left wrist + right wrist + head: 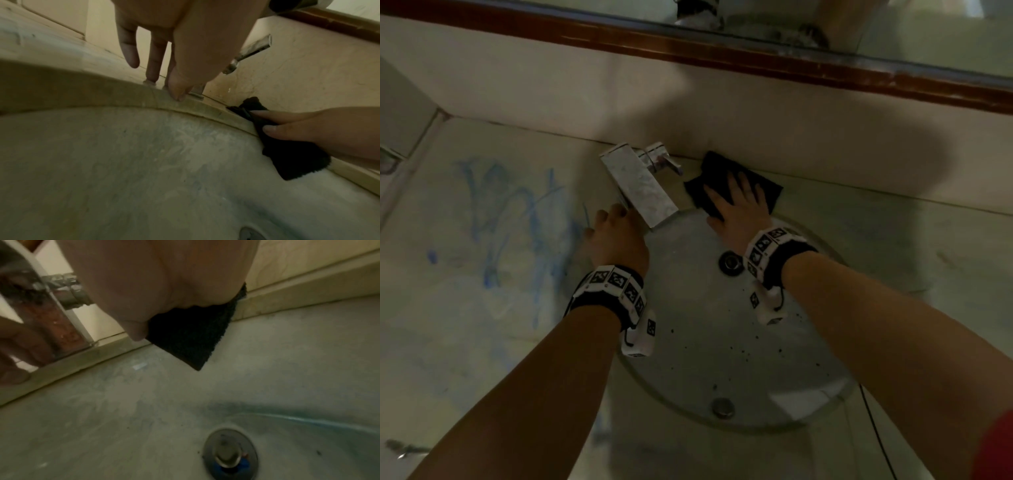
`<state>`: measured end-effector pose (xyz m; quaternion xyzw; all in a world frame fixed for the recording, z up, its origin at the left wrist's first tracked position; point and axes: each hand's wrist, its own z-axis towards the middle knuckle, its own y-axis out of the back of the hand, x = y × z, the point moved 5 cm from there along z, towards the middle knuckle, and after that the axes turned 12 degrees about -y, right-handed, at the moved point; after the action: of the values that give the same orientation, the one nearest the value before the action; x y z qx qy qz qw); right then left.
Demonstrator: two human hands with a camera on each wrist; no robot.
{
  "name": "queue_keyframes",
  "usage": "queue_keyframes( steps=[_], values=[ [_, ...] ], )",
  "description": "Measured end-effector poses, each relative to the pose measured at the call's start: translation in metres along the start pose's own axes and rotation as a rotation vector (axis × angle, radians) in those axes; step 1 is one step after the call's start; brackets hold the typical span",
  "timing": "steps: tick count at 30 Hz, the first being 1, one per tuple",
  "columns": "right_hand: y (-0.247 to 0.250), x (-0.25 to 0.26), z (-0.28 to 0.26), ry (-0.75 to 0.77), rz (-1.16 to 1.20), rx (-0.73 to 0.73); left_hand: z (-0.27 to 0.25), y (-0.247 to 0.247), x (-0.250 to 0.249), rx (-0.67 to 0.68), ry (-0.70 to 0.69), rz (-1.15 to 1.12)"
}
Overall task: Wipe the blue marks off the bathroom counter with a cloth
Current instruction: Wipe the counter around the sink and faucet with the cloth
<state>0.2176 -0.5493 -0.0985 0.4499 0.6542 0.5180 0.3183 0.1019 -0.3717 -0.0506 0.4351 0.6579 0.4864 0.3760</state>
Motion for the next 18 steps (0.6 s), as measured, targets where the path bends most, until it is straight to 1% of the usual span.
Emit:
queue_keyframes(
  steps=[4,8,11,14,18],
  values=[
    [0.003,-0.004,0.002,0.036,0.037,0.039,-0.002,-0.006,-0.006,-0.017,0.027,0.045],
    [0.004,-0.009,0.003,0.072,0.077,0.063,-0.005,-0.016,-0.013,0.075,0.066,0.142],
    [0.006,-0.019,0.000,0.070,0.081,0.092,-0.008,-0.021,-0.023,0.097,0.115,0.050],
    [0.005,-0.038,-0.007,0.045,0.072,0.120,-0.016,-0.025,-0.043,0.044,0.084,-0.045],
    [0.003,-0.075,-0.023,0.007,0.063,0.155,-0.023,-0.034,-0.083,0.082,0.030,-0.018]
  ],
)
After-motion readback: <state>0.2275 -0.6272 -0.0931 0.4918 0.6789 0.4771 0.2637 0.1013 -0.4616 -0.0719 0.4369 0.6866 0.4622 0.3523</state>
